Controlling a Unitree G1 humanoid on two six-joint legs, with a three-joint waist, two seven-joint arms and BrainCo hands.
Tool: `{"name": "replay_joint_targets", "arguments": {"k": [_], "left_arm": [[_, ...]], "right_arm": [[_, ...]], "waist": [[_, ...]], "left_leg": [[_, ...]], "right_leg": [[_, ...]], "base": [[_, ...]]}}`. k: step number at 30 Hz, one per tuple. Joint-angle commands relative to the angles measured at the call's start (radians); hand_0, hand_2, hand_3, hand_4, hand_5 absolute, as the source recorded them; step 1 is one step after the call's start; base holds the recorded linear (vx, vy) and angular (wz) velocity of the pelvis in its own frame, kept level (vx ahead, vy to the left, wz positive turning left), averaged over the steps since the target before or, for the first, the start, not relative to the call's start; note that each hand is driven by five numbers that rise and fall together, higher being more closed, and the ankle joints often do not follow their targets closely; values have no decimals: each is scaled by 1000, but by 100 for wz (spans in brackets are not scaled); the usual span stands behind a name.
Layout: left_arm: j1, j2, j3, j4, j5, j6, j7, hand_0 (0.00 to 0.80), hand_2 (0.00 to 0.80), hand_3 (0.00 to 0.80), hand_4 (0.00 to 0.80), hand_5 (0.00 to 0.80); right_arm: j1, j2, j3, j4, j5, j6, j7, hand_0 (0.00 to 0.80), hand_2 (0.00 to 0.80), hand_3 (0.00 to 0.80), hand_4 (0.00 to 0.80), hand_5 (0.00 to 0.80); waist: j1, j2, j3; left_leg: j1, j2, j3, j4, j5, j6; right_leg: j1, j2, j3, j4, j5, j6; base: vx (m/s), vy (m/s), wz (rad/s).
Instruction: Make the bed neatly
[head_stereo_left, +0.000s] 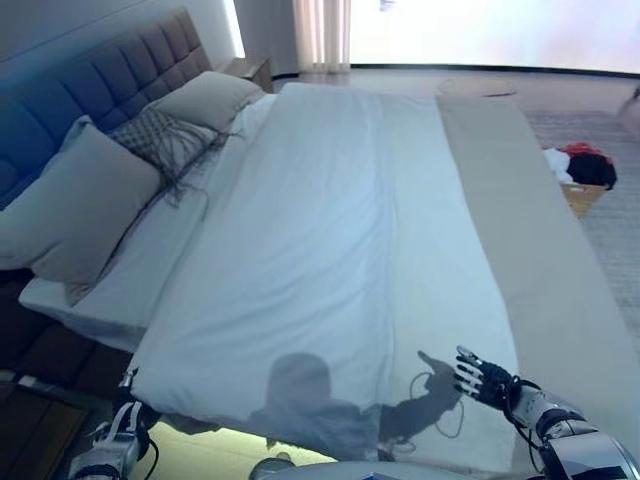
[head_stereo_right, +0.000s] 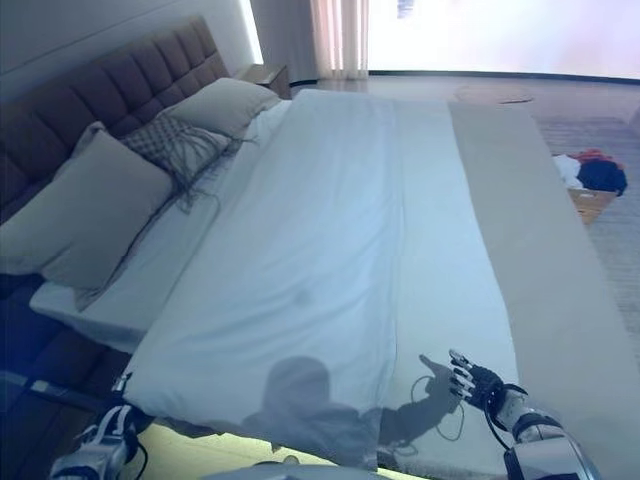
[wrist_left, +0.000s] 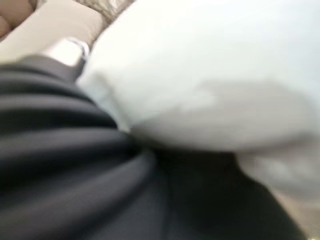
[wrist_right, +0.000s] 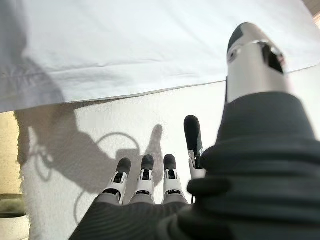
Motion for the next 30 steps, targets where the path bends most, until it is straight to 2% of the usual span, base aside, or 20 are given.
{"name": "replay_joint_targets", "arguments": {"k": [1,2,3,4,5,6,7,8,9,10,12,13,14,16,18,23,30], "left_arm": [[88,230,85,35,-22,-52,4,800,800,800,800,800],[57,223,40,18,-1,-51,17,800,800,800,800,800],[26,216,-15,8,5,-52,20,800,800,800,800,800],[8,204,-55,-9,-33,-72,50,800,800,800,800,800],[7,184,-86,-41,-74,-88,74,800,800,800,800,800],[4,170,-96,-67,-70,-83,77,800,800,800,800,800],[-15,162,-109,-77,-46,-76,73,800,800,800,800,800],[-44,154,-130,-88,-31,-68,79,800,800,800,800,800],[-58,150,-139,-93,-41,-68,96,800,800,800,800,800],[-70,137,-150,-104,-69,-84,126,800,800,800,800,800],[-54,120,-142,-109,-110,-115,165,800,800,800,800,800],[-23,103,-115,-99,-129,-141,186,800,800,800,800,800],[1,86,-91,-92,-141,-160,199,800,800,800,800,800],[19,67,-68,-84,-138,-176,229,800,800,800,800,800],[24,60,-56,-82,-111,-153,215,800,800,800,800,800],[28,82,-75,-91,-121,-106,225,800,800,800,800,800],[45,87,-79,-103,-99,-68,203,800,800,800,800,800]], "right_arm": [[-66,-12,-40,43,80,-60,-17,0,0,0,0,0],[-50,-25,-54,42,102,-73,-20,0,0,0,0,0],[-26,-41,-71,39,128,-84,-24,0,0,0,0,0],[-8,-50,-83,31,114,-84,-6,0,0,0,0,0],[-2,-53,-89,23,96,-83,2,0,0,0,0,0],[5,-62,-98,19,93,-84,-2,0,0,0,0,0],[23,-81,-119,14,93,-86,-4,0,0,0,0,0],[44,-106,-148,12,106,-85,-9,0,0,0,0,0],[51,-119,-161,14,104,-84,-6,0,0,0,0,0],[43,-143,-177,31,95,-80,16,0,0,0,0,0],[15,-163,-179,44,72,-62,46,0,0,0,0,0],[-2,-168,-180,46,37,-45,75,0,0,0,0,0],[-7,-163,-176,46,19,-41,91,0,0,0,0,0],[2,-155,-187,39,24,-36,95,0,0,0,0,0],[24,-151,-219,45,26,-14,97,0,0,0,0,0],[59,-127,-235,58,31,-32,89,0,0,0,0,0],[60,-116,-233,44,38,-32,71,0,0,0,0,0]], "waist": [[109,-32,29],[85,-36,31],[64,-41,34],[57,-41,37],[55,-38,46],[49,-32,55],[30,-28,69],[7,-29,84],[-3,-32,91],[-10,-43,110],[-20,-55,128],[-37,-60,132],[-45,-57,129],[-54,-46,121],[-57,-48,127],[-54,-51,126],[-49,-69,107]], "left_leg": [[-40,-39,-94,-1,2,18],[-50,-58,-154,-1,8,26],[-67,-77,-201,7,11,29],[-82,-80,-218,8,23,24],[-87,-74,-206,4,33,17],[-96,-57,-143,1,42,8],[-113,-27,-3,9,52,-10],[-139,5,117,46,72,-29],[-155,21,139,87,74,-34],[-179,37,105,183,53,-36],[-179,59,49,270,14,-27],[-144,78,20,272,-10,-15],[-101,79,12,224,-31,-5],[-71,72,28,178,-32,4],[-81,56,32,206,-40,0],[-43,39,49,171,-69,12],[-16,26,74,140,-95,20]], "right_leg": [[30,-27,71,72,-97,-4],[10,14,158,101,-130,-33],[-11,44,210,125,-147,-58],[-23,50,192,145,-147,-66],[-33,49,165,161,-148,-67],[-35,48,132,176,-155,-70],[-25,41,81,189,-163,-71],[-19,30,43,200,-165,-72],[-22,22,33,209,-166,-74],[-47,-5,44,245,-169,-75],[-86,-38,93,293,-175,-74],[-113,-63,138,314,-164,-65],[-130,-77,172,330,-162,-53],[-141,-82,193,344,-162,-37],[-134,-99,217,329,-138,-13],[-105,-128,201,256,-84,29],[-73,-138,207,153,-39,59]], "base": [[8,13,48],[29,26,77],[7,44,116],[-40,59,161],[-102,73,169],[-138,116,134],[-199,163,98],[-209,189,130],[-256,217,179],[-210,230,181],[-114,282,52],[3,384,-88],[44,427,-128],[16,298,-74],[-53,166,12],[-26,116,40],[-9,109,15]]}}
